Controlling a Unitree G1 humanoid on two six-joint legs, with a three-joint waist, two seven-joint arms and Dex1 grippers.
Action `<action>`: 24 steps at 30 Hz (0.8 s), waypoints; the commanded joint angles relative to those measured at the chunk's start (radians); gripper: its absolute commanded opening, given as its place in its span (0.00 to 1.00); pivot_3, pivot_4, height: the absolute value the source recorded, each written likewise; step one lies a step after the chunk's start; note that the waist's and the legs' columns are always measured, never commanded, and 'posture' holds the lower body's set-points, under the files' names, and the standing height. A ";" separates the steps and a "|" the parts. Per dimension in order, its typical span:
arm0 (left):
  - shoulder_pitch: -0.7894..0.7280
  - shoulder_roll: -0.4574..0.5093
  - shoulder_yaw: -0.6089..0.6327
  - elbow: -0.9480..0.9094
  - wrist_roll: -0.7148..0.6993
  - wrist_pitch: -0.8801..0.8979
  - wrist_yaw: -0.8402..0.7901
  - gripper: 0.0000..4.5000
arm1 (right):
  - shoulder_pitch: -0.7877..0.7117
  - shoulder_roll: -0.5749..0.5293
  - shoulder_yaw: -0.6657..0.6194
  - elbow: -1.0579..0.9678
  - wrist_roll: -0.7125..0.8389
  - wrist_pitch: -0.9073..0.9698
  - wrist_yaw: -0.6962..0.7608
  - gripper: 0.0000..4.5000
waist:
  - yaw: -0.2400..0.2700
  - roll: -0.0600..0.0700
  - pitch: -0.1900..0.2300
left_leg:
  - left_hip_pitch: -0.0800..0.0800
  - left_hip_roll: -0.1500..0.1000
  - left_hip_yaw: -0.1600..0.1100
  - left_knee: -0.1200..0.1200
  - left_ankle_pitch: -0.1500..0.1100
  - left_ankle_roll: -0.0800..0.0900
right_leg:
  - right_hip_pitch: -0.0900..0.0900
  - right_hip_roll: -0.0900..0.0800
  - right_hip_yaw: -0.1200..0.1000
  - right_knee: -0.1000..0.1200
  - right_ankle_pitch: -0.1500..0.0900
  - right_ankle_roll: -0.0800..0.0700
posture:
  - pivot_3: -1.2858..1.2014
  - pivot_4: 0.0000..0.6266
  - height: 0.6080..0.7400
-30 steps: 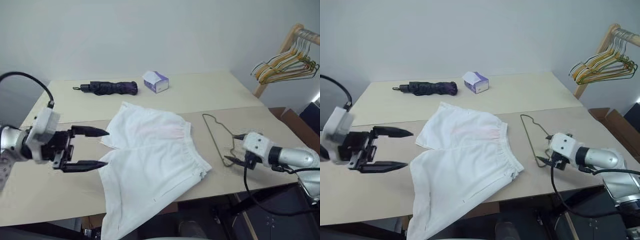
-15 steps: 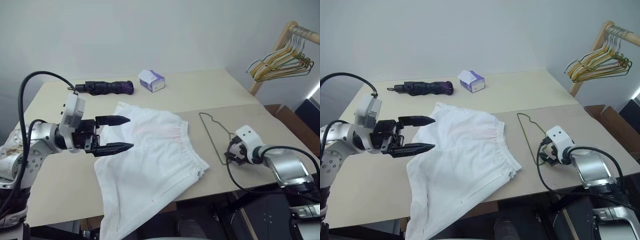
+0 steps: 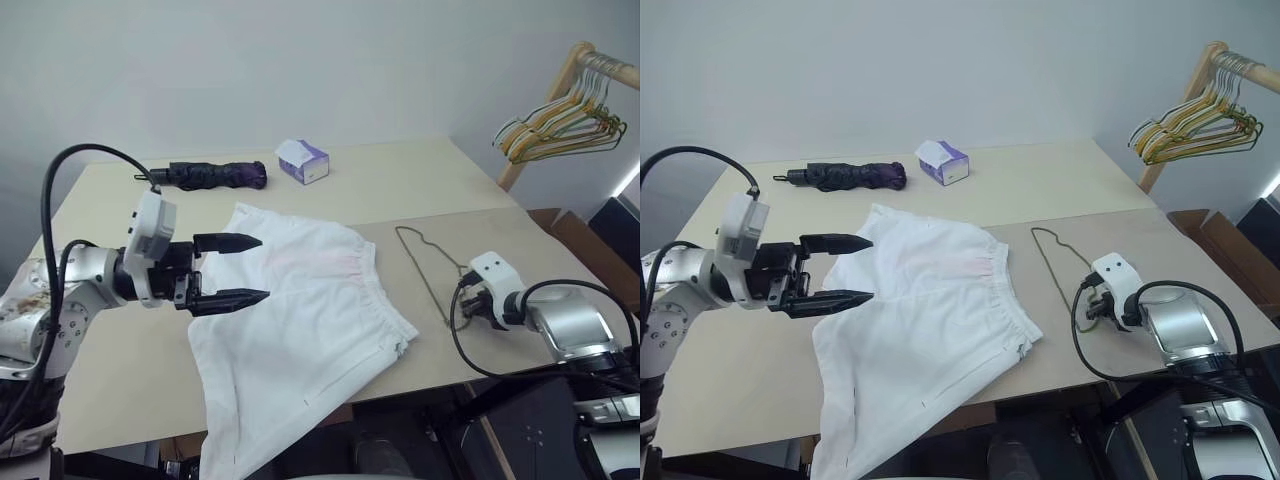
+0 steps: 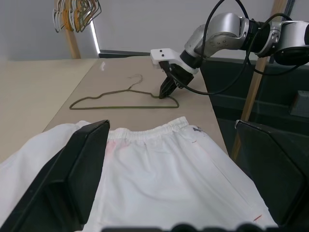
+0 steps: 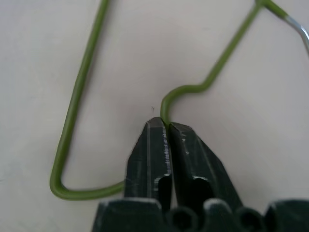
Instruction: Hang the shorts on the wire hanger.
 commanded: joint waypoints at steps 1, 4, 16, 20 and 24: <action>-0.026 -0.013 -0.001 0.001 0.019 -0.026 -0.004 1.00 | -0.011 -0.014 0.021 0.001 -0.040 -0.071 -0.010 0.01 | -0.001 -0.001 0.000 | 0.000 0.000 0.000 0.000 0.000 0.000 | 0.000 0.000 0.000 0.000 0.000 0.000 | 0.48 0.00 1.00; -0.035 -0.022 -0.005 0.008 0.031 -0.025 -0.016 1.00 | -0.010 -0.062 0.053 0.020 -0.113 -0.221 -0.016 0.01 | -0.004 -0.001 0.000 | 0.000 0.000 0.000 0.000 0.000 0.000 | 0.000 0.000 0.001 0.000 0.000 -0.001 | 0.48 0.00 1.00; -0.266 -0.123 -0.033 0.235 0.149 -0.021 0.118 1.00 | -0.187 -0.178 0.138 0.233 -0.474 -1.319 -0.334 0.01 | -0.024 0.000 0.000 | -0.002 -0.002 0.000 0.000 0.000 0.000 | -0.004 0.000 0.002 0.000 0.003 0.004 | 0.48 0.00 1.00; -0.358 -0.111 -0.050 0.333 0.163 0.000 0.081 1.00 | -0.302 -0.188 0.224 0.356 -0.694 -1.658 -0.507 0.01 | -0.041 0.000 0.000 | -0.002 -0.001 0.000 -0.001 0.000 0.000 | -0.003 0.001 0.002 -0.001 0.003 0.005 | 0.48 0.00 1.00; -0.412 -0.092 -0.074 0.399 0.167 0.027 0.010 1.00 | -0.434 -0.191 0.314 0.475 -0.945 -1.843 -0.741 0.01 | -0.056 0.000 0.000 | -0.003 -0.003 -0.001 -0.001 0.000 0.000 | -0.005 0.000 0.005 -0.001 0.003 0.005 | 0.48 0.00 1.00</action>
